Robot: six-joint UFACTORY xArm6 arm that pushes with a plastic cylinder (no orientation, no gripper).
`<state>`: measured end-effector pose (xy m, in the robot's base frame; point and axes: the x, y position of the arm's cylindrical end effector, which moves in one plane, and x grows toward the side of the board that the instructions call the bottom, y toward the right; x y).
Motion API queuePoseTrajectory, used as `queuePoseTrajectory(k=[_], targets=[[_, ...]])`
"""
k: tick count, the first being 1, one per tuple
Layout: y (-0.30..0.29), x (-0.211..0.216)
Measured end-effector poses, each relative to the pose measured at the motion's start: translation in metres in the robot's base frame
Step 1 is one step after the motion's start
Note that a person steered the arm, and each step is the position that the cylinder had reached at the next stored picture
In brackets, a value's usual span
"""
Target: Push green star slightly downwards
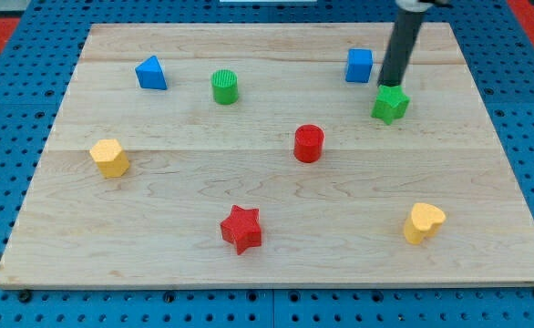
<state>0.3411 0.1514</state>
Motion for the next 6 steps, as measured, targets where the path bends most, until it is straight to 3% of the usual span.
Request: queuePoseTrajectory(k=[2,3,4,6], targets=[[0.004,0.073],[0.016,0.061],[0.009,0.019],[-0.073,-0.067]])
